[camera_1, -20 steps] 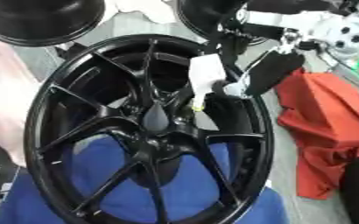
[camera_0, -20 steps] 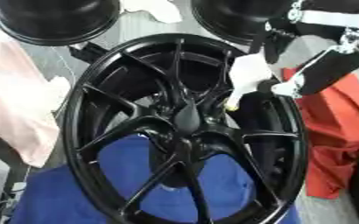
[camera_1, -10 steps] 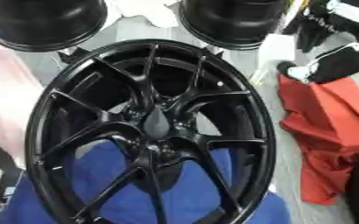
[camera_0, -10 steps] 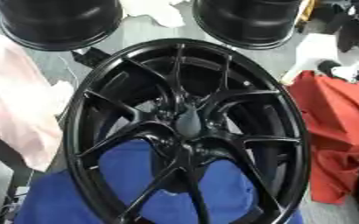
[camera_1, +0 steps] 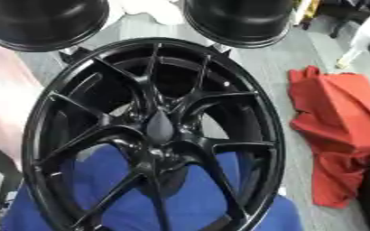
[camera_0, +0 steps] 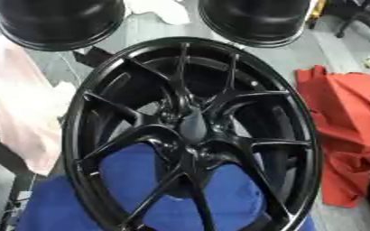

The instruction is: Pull the pin out of the wheel hub.

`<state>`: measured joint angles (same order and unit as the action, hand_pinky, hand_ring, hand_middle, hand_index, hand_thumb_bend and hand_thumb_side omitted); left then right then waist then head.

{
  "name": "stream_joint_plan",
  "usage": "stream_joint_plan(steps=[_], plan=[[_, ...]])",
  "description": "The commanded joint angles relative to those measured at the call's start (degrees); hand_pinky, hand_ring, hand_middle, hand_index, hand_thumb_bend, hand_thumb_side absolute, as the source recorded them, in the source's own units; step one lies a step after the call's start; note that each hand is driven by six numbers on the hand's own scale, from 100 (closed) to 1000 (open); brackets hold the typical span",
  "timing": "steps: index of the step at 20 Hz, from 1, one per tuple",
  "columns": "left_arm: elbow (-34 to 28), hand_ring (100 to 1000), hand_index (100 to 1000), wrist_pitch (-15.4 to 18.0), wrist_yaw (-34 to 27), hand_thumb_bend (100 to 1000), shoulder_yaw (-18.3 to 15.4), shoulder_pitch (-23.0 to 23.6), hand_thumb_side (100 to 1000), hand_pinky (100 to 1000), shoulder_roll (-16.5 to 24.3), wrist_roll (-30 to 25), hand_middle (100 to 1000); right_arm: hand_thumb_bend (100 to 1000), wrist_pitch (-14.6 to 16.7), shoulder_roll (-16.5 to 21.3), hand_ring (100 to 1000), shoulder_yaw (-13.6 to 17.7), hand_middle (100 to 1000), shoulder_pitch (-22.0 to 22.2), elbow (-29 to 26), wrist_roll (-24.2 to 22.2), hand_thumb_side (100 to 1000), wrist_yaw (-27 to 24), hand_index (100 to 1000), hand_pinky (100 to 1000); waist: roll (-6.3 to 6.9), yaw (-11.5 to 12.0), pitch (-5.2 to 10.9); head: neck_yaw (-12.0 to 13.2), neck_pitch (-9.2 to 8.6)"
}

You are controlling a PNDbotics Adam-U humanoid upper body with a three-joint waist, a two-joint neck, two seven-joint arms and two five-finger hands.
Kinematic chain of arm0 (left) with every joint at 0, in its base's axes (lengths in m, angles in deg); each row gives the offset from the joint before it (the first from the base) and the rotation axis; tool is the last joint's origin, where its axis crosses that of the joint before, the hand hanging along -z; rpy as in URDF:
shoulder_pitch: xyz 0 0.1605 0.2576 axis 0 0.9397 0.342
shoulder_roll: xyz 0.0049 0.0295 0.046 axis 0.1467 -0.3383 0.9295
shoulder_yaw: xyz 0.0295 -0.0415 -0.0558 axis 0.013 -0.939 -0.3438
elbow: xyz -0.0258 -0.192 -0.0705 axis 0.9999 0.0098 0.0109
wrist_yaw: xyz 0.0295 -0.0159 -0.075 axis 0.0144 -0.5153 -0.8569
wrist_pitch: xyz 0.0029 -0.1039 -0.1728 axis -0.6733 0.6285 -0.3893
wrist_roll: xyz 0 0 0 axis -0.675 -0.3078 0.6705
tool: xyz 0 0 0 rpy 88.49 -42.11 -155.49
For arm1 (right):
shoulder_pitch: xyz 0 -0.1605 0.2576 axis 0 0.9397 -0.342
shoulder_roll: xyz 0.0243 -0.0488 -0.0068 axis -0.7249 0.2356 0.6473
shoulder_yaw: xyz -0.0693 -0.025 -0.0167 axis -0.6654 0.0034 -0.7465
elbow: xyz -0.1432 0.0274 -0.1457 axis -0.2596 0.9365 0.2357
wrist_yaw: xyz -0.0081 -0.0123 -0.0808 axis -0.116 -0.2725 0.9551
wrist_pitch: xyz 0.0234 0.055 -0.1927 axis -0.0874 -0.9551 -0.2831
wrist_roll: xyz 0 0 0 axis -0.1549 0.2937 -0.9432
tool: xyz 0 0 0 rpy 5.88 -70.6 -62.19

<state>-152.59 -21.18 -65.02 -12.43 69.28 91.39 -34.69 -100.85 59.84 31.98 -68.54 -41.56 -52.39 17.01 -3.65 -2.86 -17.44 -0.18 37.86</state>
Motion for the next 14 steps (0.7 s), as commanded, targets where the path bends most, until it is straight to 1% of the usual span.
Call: stream_joint_plan(steps=[1, 2, 3, 4, 6, 8, 11, 14], plan=[[-0.86, 698, 752, 0.18, 0.43, 158, -0.71, -0.51, 775, 840, 0.43, 0.35, 645, 341, 0.10, 2.02, 614, 4.54, 557, 0.47, 5.19, 0.59, 100, 2.19, 621, 696, 0.13, -0.28, 0.55, 0.31, -0.62], [-0.86, 698, 752, 0.18, 0.45, 158, -0.71, -0.51, 775, 840, 0.42, 0.38, 645, 375, 0.19, 1.83, 635, 5.31, 597, 0.70, 6.83, -0.03, 100, 3.25, 669, 707, 0.17, -0.31, 0.48, 0.36, -0.62], [-0.86, 698, 752, 0.19, 0.48, 158, -0.72, -0.53, 776, 840, 0.40, 0.40, 645, 366, 0.31, 1.62, 688, 6.02, 674, 0.86, 8.48, -0.92, 100, 4.45, 745, 734, 0.21, -0.34, 0.40, 0.38, -0.65], [-0.86, 697, 753, 0.20, 0.50, 158, -0.73, -0.54, 776, 840, 0.40, 0.42, 645, 362, 0.50, 1.40, 728, 6.69, 743, 0.89, 10.07, -2.06, 100, 5.69, 800, 750, 0.24, -0.35, 0.34, 0.40, -0.67], [-0.86, 697, 753, 0.23, 0.53, 158, -0.76, -0.53, 776, 840, 0.40, 0.47, 645, 361, 0.66, 1.00, 785, 8.05, 823, 0.66, 13.17, -3.82, 100, 8.34, 860, 784, 0.32, -0.38, 0.27, 0.46, -0.67], [-0.86, 697, 753, 0.26, 0.54, 158, -0.78, -0.54, 776, 841, 0.42, 0.49, 646, 363, 0.50, 0.59, 825, 9.11, 852, 0.25, 15.84, -5.11, 100, 10.78, 871, 803, 0.40, -0.39, 0.20, 0.41, -0.62], [-0.86, 697, 753, 0.29, 0.56, 157, -0.79, -0.56, 776, 841, 0.44, 0.48, 646, 374, 0.51, 0.04, 824, 10.24, 850, -0.41, 17.74, -5.53, 100, 13.13, 864, 803, 0.50, -0.40, 0.07, 0.32, -0.48], [-0.86, 696, 753, 0.32, 0.55, 157, -0.71, -0.68, 776, 841, 0.50, 0.38, 646, 370, 0.66, -0.39, 804, 10.69, 828, -1.03, 17.56, -5.17, 100, 13.80, 847, 789, 0.55, -0.29, -0.07, 0.11, -0.15]])
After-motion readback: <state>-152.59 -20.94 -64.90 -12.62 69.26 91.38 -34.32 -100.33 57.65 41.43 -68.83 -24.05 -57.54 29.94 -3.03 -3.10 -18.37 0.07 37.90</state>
